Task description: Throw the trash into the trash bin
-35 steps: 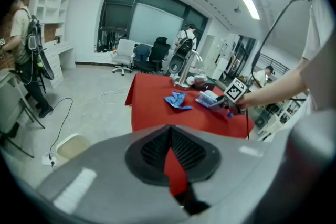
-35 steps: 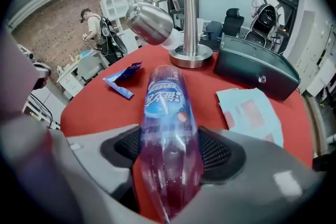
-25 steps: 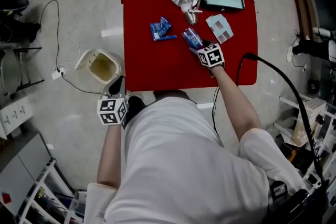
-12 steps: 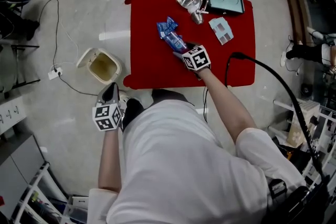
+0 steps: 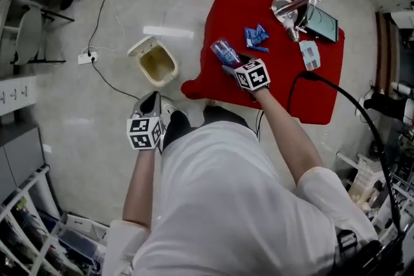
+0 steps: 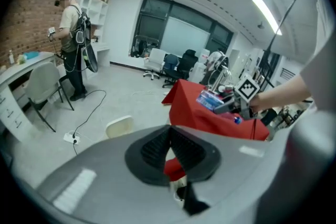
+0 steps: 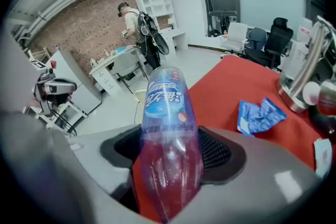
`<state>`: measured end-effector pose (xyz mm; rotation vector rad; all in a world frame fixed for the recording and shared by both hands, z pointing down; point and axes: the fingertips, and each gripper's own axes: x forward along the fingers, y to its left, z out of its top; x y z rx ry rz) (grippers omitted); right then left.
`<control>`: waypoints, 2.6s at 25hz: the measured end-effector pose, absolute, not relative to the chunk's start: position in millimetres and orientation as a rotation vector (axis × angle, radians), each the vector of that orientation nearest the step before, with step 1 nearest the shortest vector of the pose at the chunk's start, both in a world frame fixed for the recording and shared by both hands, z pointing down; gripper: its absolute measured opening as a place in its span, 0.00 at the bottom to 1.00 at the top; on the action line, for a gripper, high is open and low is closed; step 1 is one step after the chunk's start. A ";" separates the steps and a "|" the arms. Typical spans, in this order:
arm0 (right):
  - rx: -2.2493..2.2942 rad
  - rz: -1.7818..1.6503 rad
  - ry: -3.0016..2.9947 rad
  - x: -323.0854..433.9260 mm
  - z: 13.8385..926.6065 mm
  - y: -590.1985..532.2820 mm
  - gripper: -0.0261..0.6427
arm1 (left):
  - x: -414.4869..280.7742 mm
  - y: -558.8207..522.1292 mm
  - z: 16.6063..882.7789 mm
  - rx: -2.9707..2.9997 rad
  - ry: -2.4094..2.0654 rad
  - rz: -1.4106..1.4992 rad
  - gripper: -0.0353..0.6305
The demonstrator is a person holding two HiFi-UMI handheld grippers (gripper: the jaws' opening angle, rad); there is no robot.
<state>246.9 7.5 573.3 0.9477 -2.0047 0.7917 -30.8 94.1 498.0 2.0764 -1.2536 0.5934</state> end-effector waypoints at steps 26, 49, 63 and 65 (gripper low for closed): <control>0.478 0.747 -2.090 -37.6 645.0 16.4 0.53 | -206.9 126.3 563.9 1.852 -1.472 0.551 0.06; 0.455 0.794 -1.804 -94.1 952.7 -28.9 0.53 | -219.3 75.8 778.7 1.824 -1.348 0.587 0.06; 0.493 0.833 -1.725 -76.4 1000.3 -23.2 0.61 | -214.3 91.8 809.3 1.807 -1.319 0.609 0.06; 0.500 0.839 -1.745 -79.2 982.2 -25.1 0.61 | -213.3 90.3 798.6 1.808 -1.328 0.610 0.06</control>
